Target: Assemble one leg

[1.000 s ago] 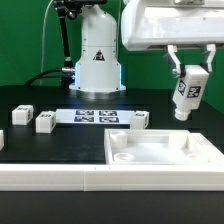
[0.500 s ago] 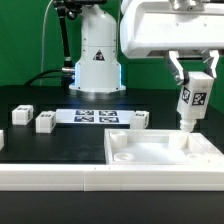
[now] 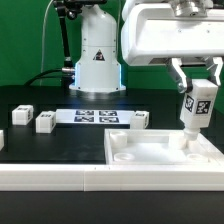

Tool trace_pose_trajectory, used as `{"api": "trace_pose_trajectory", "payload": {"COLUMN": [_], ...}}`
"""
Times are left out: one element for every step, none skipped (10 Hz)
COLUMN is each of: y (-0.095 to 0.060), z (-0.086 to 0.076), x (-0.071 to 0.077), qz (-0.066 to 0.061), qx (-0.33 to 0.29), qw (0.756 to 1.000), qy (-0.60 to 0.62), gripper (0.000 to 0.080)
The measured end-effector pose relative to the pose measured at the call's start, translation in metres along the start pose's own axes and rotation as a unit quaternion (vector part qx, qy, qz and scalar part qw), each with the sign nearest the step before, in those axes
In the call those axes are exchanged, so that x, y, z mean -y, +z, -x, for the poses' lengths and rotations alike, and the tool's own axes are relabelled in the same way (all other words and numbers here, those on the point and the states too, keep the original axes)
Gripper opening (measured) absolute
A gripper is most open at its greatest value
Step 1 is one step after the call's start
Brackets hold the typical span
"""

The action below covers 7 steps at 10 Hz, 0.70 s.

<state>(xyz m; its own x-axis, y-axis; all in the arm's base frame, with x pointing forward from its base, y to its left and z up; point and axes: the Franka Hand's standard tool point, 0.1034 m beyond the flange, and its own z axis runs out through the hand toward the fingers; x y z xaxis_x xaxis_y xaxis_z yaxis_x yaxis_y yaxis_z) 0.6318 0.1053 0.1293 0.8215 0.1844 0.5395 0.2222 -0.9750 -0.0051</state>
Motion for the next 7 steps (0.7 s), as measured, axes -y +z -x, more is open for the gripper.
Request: {"api": "trace_pose_trajectory", "payload": {"y": [0.007, 0.012, 0.013, 0.016, 0.018, 0.02, 0.02], "z": [0.004, 0.009, 0.011, 0.013, 0.016, 0.018, 0.018], "x": [0.002, 0.007, 0.011, 0.015, 0.018, 0.019, 0.019], "qz": [-0.001, -0.003, -0.005, -0.007, -0.008, -0.008, -0.008], "qx": [0.0, 0.001, 0.002, 0.002, 0.003, 0.004, 0.0], "qw": [1.0, 1.0, 1.0, 1.0, 1.0, 1.0, 1.0], "qy": [-0.001, -0.003, -0.004, -0.004, -0.004, -0.005, -0.005], "gripper": [0.0291, 0.0291, 0.0291, 0.0291, 0.0291, 0.0291, 0.0291]}}
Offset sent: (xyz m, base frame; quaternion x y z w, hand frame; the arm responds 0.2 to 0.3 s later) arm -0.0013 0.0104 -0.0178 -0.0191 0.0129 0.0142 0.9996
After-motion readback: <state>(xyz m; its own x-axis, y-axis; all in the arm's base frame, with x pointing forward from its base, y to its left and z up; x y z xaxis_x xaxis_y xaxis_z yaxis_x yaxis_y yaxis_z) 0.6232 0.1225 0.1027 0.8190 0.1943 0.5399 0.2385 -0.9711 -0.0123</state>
